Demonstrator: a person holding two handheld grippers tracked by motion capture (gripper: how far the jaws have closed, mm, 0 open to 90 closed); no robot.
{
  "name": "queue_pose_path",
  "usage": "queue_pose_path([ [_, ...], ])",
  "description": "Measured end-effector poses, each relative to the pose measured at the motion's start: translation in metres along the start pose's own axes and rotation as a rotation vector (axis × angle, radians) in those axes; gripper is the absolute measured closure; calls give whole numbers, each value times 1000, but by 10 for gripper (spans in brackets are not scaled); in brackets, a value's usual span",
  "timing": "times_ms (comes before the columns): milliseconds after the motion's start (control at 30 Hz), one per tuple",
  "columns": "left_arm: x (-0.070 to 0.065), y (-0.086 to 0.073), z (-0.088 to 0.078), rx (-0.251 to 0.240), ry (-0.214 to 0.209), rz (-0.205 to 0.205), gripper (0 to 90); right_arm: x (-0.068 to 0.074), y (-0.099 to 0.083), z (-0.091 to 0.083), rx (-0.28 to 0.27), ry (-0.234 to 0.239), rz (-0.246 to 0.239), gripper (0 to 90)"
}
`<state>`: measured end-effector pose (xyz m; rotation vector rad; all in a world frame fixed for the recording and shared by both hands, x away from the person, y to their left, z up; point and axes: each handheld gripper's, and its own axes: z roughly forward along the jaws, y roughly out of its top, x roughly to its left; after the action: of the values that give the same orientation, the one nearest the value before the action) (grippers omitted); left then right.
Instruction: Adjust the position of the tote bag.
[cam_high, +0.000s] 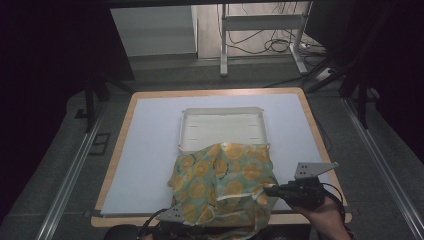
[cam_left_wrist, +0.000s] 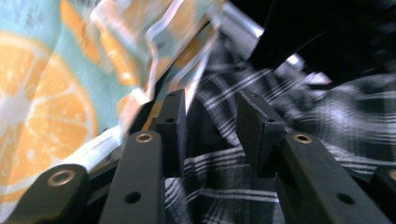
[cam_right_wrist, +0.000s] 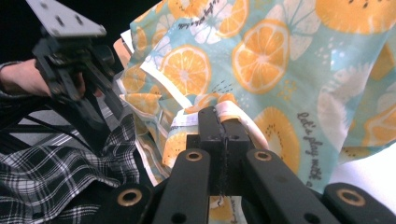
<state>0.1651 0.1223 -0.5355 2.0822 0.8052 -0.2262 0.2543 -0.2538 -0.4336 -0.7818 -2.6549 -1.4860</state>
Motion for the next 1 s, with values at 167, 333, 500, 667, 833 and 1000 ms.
queue_pose_path([
  [167,7,-1,1,28,90,-33,609,2,4,-2,-7,-2,-14,889],
  [333,15,6,-3,-33,158,-69,551,2,6,-4,-14,-2,-19,889],
  [500,18,12,-2,-54,212,-77,513,2,4,-4,-13,3,-15,889],
  [667,26,20,1,-64,277,-84,492,0,1,0,-8,8,-14,889],
  [833,34,29,5,-54,303,-67,471,-1,-3,4,2,10,-5,889],
  [1000,39,36,9,-48,311,-42,694,-3,-6,8,13,3,-2,889],
])
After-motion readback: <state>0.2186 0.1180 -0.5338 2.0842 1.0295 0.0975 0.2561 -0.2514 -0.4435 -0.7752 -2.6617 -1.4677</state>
